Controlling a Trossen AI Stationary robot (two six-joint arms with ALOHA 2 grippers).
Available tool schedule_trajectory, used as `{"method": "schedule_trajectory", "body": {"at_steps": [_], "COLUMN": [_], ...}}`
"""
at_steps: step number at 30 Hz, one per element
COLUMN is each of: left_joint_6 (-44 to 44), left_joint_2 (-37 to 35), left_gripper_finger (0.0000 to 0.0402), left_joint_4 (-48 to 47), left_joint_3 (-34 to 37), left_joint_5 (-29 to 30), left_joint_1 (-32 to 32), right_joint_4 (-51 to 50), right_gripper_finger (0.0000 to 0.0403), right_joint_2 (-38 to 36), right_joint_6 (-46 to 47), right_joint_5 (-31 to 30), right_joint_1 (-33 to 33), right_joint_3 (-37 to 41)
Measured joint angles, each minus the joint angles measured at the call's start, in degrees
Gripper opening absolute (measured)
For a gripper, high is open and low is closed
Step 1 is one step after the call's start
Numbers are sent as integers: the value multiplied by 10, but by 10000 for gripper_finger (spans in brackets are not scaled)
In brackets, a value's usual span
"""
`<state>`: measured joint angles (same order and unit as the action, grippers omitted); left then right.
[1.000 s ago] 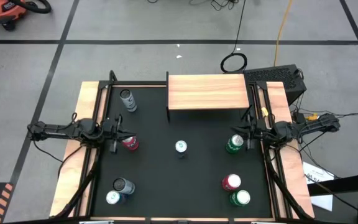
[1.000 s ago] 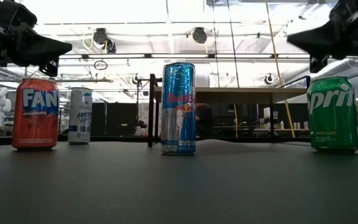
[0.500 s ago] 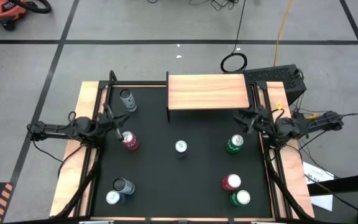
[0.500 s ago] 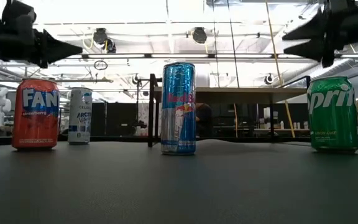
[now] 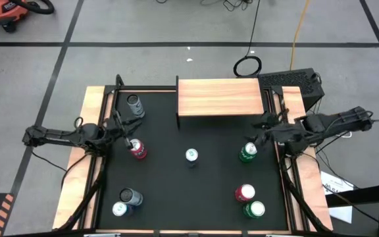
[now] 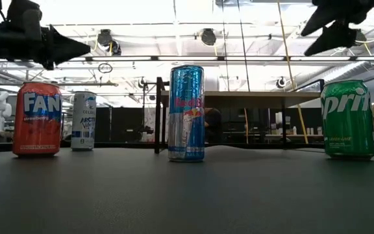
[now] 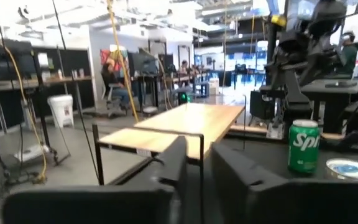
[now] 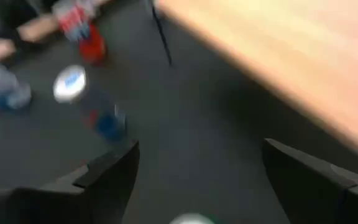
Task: Place canned beverage on shelf
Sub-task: Put the top green soda can on the shelf
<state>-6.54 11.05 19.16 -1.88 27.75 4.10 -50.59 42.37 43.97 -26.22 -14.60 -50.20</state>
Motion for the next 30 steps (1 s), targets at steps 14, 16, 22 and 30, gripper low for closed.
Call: {"method": "schedule_trajectory", "body": {"at_steps": [14,16,22,30], "left_joint_6": [-20,-28,-74,-88], "left_joint_2": [45,65,144,243], "left_gripper_finger": [190,190,190,190], "left_joint_4": [-2,5,124,164], "left_joint_3": [-61,-61,-61,-94], "left_joint_5": [-15,8,-9,-29], "left_joint_1": [12,1,-34,-93], "right_joint_4": [-143,-143,-118,-118], "right_gripper_finger": [350,362,392,380], "right_joint_2": [146,152,172,205], "right_joint_6": [64,73,111,118], "right_joint_5": [145,145,156,187], "right_joint_1": [-2,-2,-2,-1], "right_joint_3": [-60,-52,-12,3]}}
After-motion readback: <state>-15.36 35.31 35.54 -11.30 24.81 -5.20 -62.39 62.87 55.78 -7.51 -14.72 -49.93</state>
